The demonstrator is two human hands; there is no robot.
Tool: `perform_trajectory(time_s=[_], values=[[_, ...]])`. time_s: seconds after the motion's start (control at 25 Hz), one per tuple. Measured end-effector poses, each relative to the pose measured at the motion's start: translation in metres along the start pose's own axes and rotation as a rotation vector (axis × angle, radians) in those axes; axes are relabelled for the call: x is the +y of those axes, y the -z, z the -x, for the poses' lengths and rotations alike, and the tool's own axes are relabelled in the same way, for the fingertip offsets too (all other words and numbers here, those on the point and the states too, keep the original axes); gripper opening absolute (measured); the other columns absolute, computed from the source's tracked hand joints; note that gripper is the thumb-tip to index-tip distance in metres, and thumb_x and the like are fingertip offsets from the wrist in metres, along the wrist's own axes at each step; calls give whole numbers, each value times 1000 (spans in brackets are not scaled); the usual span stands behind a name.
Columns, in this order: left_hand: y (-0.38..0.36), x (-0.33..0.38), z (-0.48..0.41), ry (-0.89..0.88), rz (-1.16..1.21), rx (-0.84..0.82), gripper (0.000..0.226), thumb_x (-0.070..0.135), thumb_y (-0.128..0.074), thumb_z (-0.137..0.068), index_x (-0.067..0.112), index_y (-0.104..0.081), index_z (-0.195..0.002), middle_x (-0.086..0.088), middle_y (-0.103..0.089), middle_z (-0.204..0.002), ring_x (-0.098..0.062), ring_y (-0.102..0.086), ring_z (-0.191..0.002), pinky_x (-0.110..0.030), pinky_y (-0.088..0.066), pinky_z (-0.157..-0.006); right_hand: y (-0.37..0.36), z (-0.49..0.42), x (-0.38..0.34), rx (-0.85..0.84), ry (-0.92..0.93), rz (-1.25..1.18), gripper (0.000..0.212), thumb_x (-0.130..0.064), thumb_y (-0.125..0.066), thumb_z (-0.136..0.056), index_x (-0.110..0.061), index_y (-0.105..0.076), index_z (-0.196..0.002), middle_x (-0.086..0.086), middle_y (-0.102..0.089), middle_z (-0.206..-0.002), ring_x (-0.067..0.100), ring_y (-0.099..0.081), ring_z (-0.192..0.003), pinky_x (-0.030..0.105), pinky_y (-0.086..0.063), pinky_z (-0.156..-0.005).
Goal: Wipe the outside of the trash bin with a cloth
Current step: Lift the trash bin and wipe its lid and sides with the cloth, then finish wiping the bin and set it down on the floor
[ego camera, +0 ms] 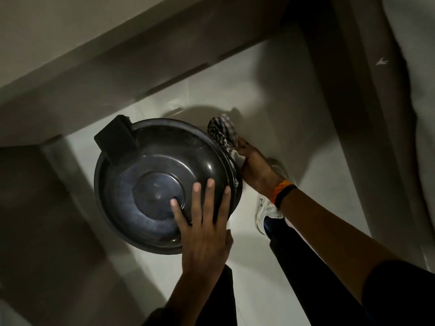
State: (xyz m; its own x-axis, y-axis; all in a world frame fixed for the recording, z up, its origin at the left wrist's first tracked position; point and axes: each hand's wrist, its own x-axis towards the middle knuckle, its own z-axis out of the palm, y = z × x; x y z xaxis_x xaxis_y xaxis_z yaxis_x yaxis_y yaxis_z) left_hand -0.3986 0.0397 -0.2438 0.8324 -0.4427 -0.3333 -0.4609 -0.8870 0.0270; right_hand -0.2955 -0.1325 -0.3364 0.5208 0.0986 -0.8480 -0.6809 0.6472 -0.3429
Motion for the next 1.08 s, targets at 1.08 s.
perform_trajectory(time_s=[1.08], values=[[78,-135,-21,613,709,302,65,50,-62,-92,48,-40,-153,5,-19,-173,-20,-26,-158,-30,-28,-122,-106,2,59,-15,770,1077,40,-43,-43,-104,-30,-62,-137,-15,-59,-151,1,-48,-144,34,-30,-129]])
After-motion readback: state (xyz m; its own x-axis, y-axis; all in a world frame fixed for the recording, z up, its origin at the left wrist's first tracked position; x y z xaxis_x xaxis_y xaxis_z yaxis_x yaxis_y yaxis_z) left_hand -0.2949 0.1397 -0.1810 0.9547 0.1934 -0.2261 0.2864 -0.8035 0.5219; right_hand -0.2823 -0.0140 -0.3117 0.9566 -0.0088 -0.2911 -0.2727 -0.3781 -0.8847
